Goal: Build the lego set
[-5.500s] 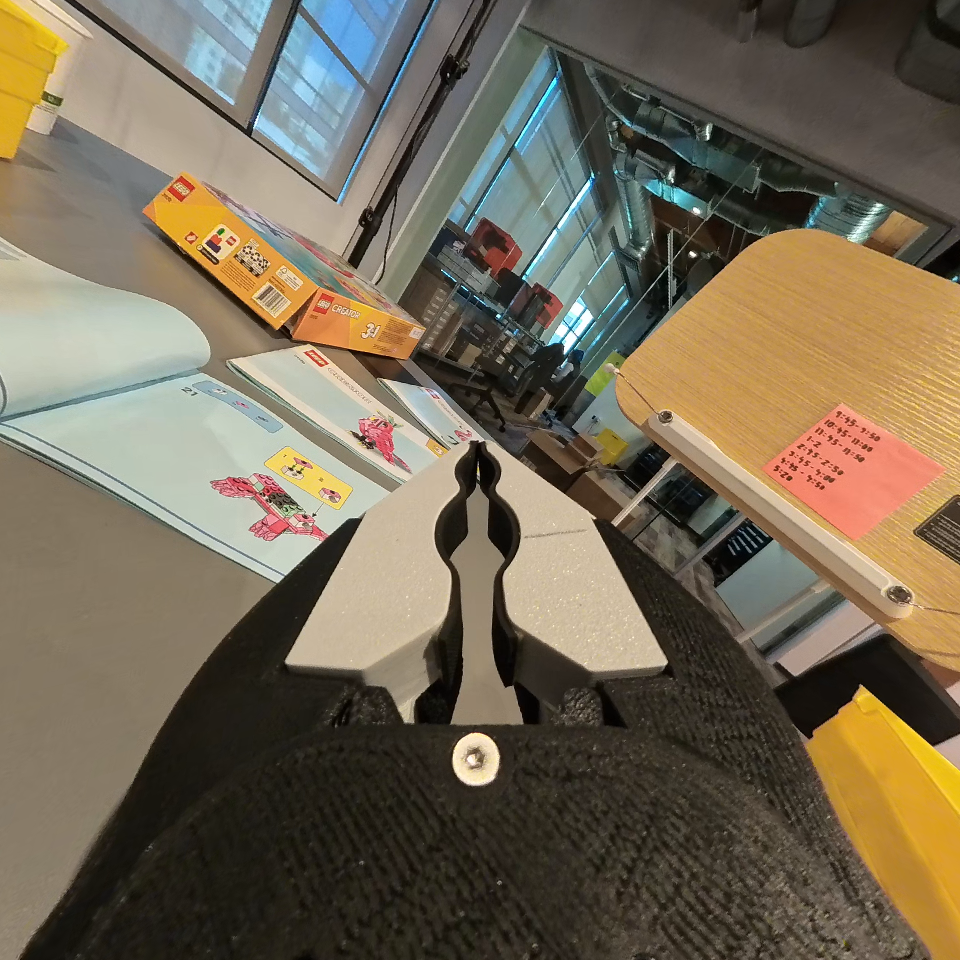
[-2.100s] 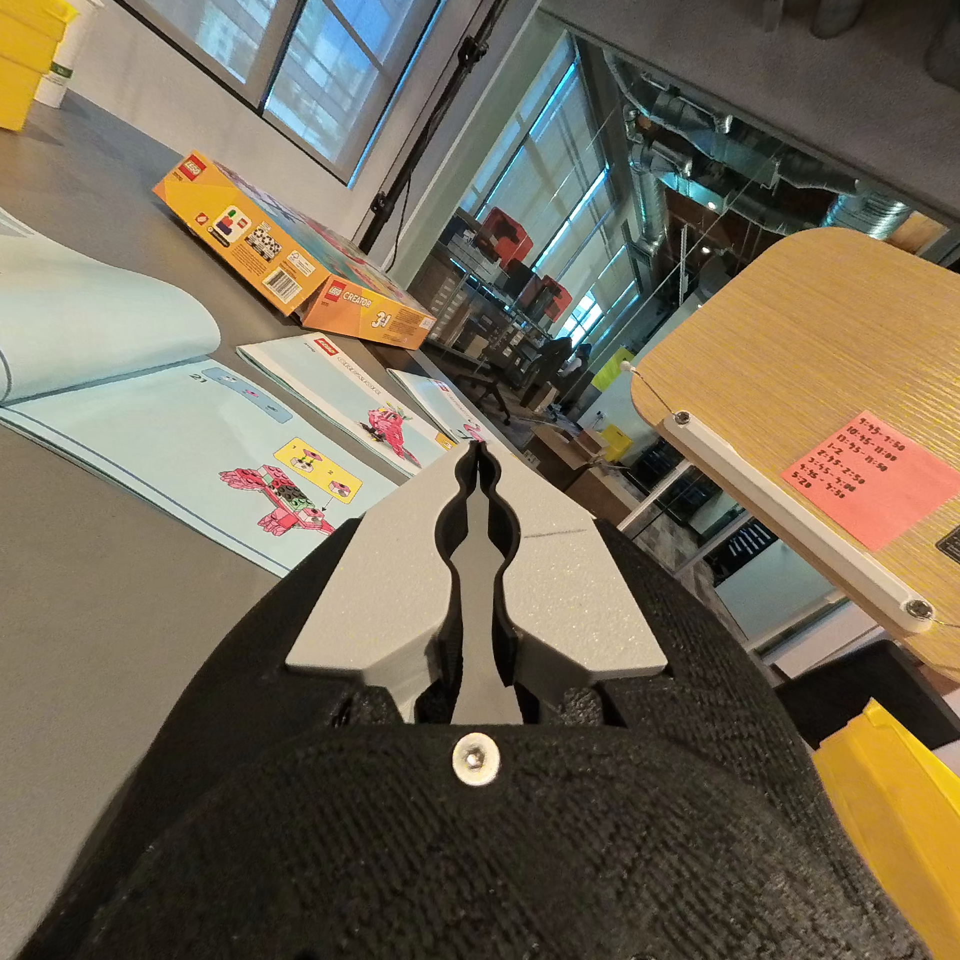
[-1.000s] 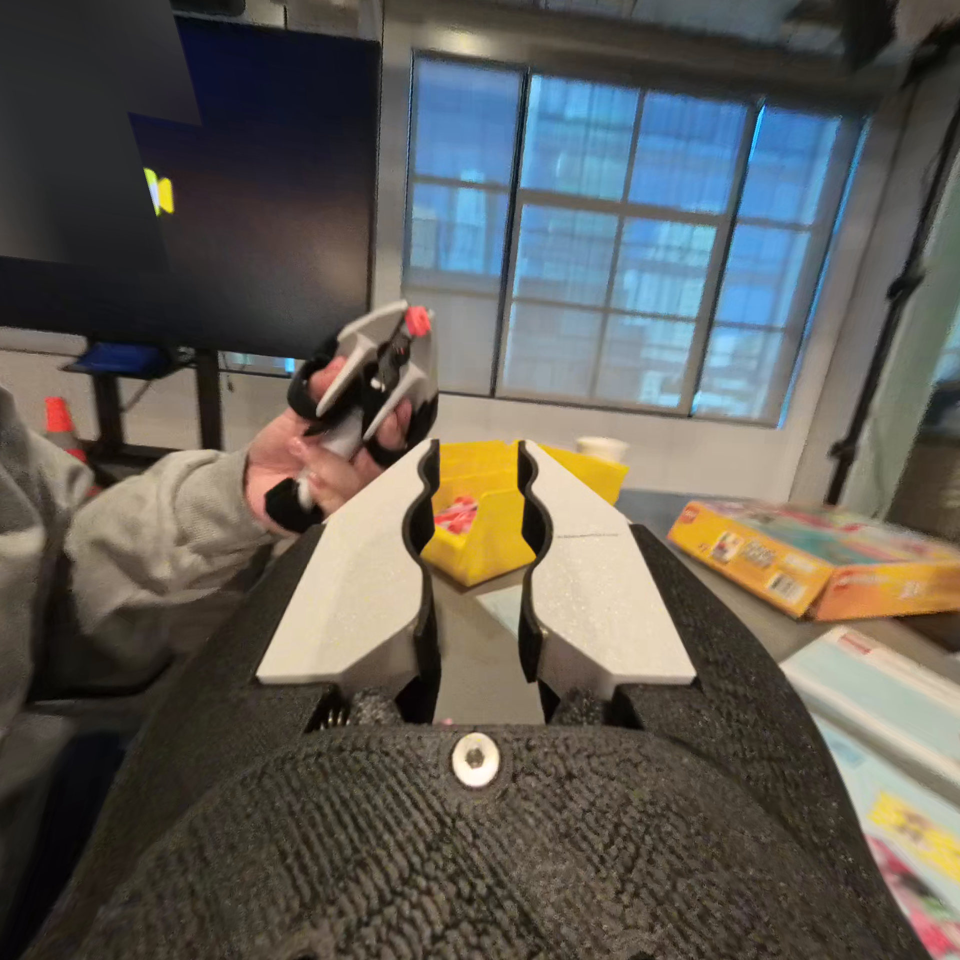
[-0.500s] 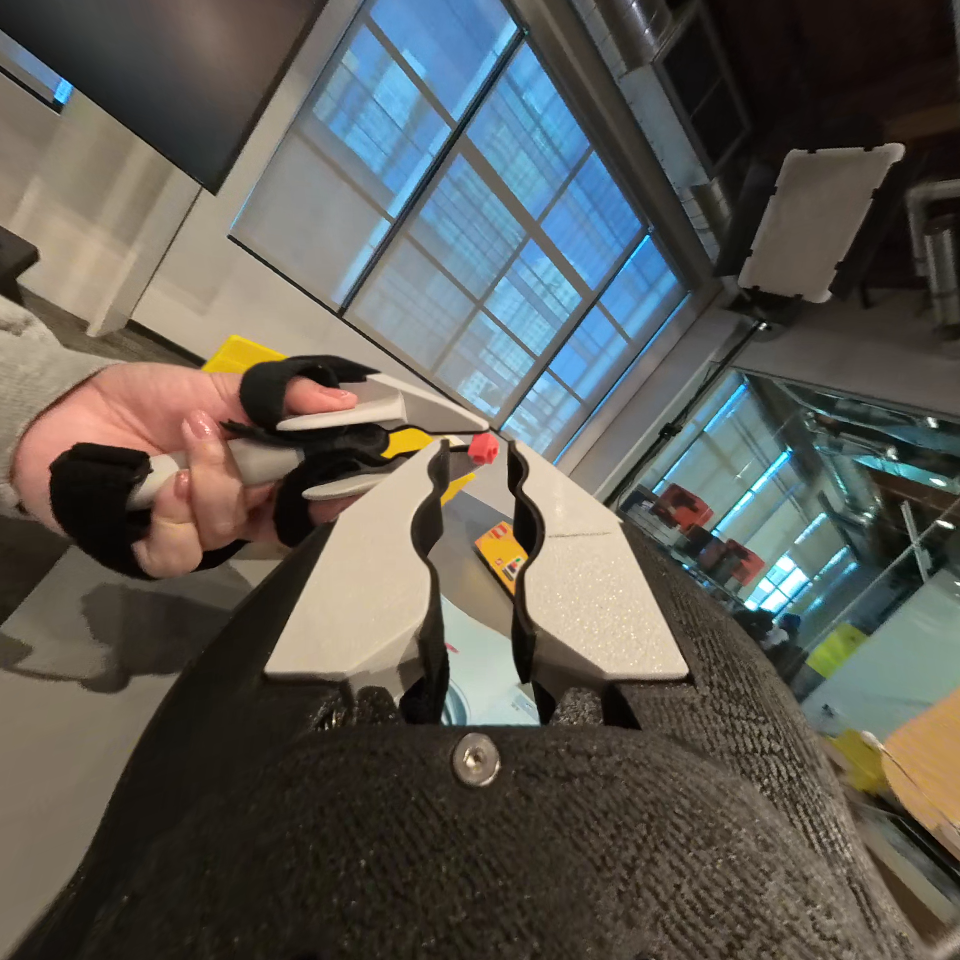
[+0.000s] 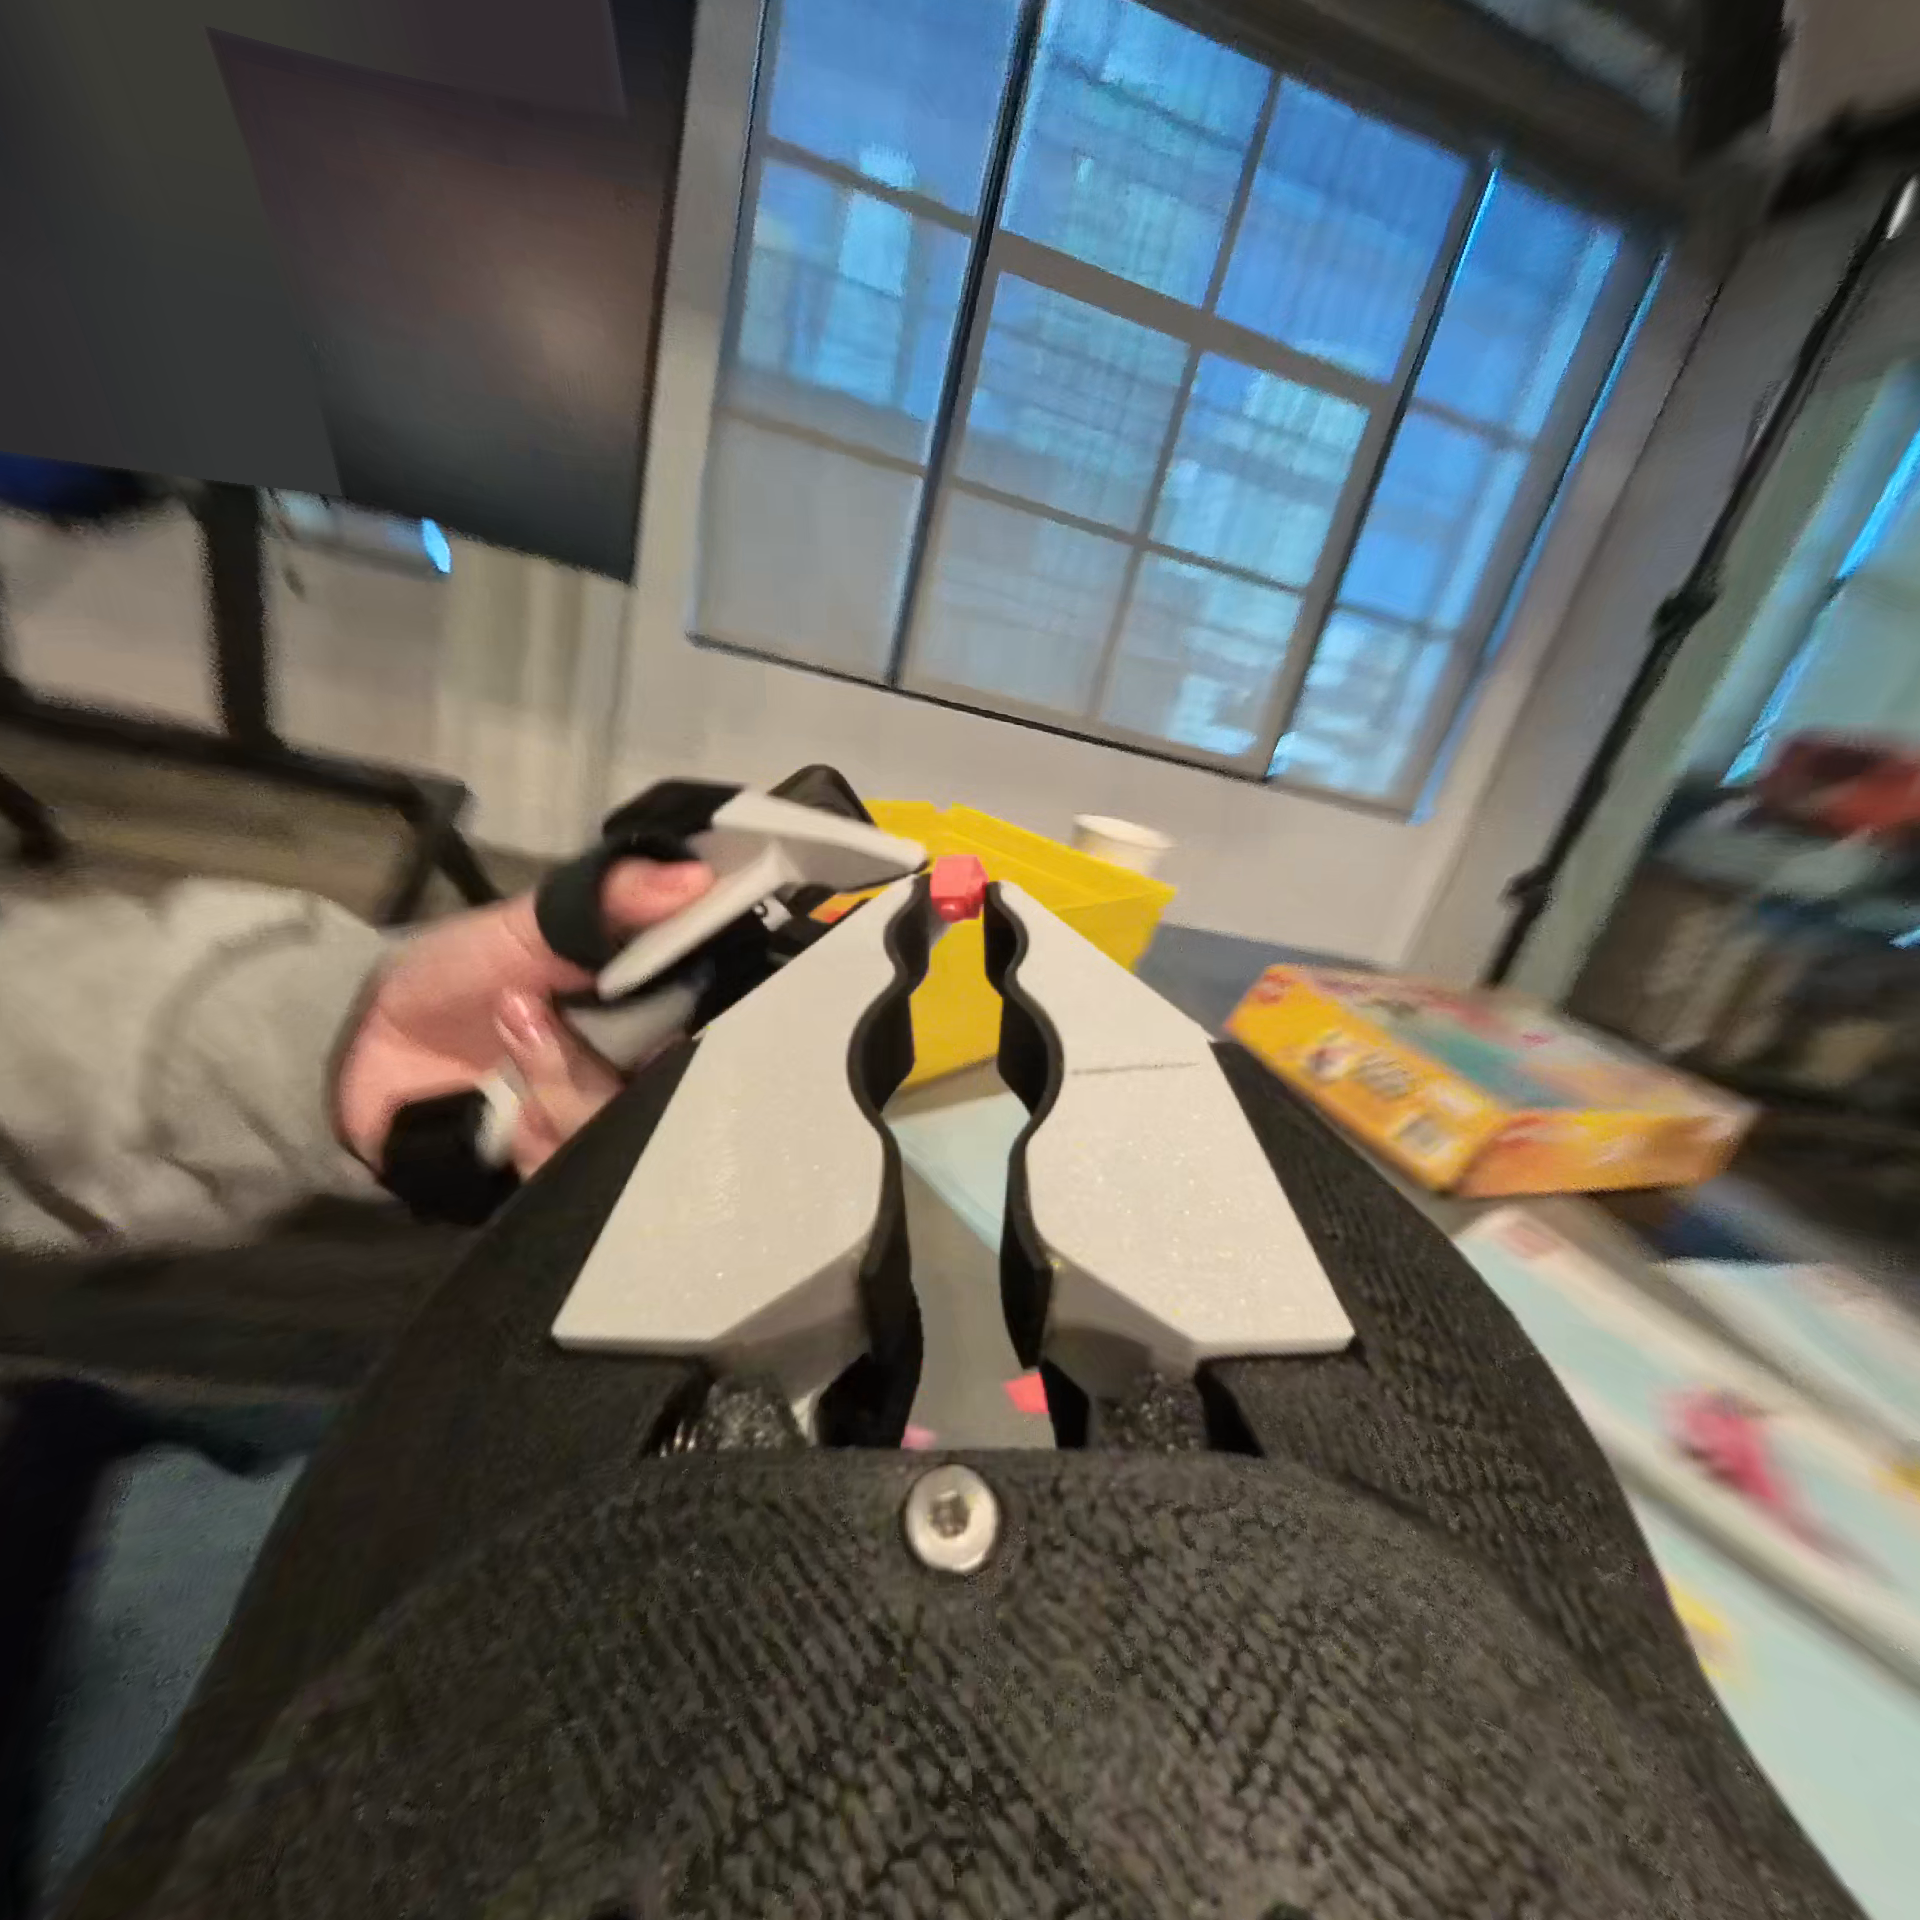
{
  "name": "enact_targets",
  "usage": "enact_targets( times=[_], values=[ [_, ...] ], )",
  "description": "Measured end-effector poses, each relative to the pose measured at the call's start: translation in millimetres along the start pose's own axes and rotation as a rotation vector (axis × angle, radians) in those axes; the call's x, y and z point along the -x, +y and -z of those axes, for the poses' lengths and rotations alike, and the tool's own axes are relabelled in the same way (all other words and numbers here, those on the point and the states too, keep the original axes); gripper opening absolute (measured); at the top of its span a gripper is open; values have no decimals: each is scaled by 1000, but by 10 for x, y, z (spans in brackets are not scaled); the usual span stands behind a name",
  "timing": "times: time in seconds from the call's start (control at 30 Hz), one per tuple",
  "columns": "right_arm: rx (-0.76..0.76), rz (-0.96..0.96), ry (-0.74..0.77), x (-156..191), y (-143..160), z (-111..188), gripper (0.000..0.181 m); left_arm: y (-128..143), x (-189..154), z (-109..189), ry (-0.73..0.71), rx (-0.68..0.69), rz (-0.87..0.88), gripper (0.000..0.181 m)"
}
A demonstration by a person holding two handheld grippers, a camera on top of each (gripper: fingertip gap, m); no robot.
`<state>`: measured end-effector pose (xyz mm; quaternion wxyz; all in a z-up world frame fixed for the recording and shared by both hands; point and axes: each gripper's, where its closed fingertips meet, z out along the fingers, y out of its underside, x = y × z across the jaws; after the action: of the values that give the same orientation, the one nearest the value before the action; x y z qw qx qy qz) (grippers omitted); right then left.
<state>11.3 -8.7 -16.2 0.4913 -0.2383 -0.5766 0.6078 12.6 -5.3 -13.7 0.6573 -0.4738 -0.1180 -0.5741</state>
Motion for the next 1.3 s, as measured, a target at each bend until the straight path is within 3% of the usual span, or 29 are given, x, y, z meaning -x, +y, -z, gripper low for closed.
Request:
enact_targets(
  times=[0.03,0.17,0.27,0.4,0.5,0.9,1.13,1.2,1.3],
  values=[
    [-14,-132,-26,-48,0,3,8,10,0,12,-34,24,-87,2],
    [-27,-675,-227,-137,65,26,7,74,134,85,-283,188,-590,13],
    [-13,-931,-371,-92,126,52,7,37,232,145,-479,312,-1033,25],
    [42,-1057,-502,49,179,63,7,66,209,155,-573,443,-1552,28],
    [115,-1039,-544,167,240,62,7,139,304,198,-617,573,-1779,28],
    [300,-961,-578,330,414,120,8,373,397,318,-546,777,-2085,15],
    [256,-1008,-478,196,469,40,9,229,462,336,-751,676,-2108,6],
    [185,-982,-399,88,462,-19,18,107,507,360,-873,604,-2051,6],
    [119,-898,-308,2,457,-61,16,20,544,376,-937,514,-1921,6]
  ],
)
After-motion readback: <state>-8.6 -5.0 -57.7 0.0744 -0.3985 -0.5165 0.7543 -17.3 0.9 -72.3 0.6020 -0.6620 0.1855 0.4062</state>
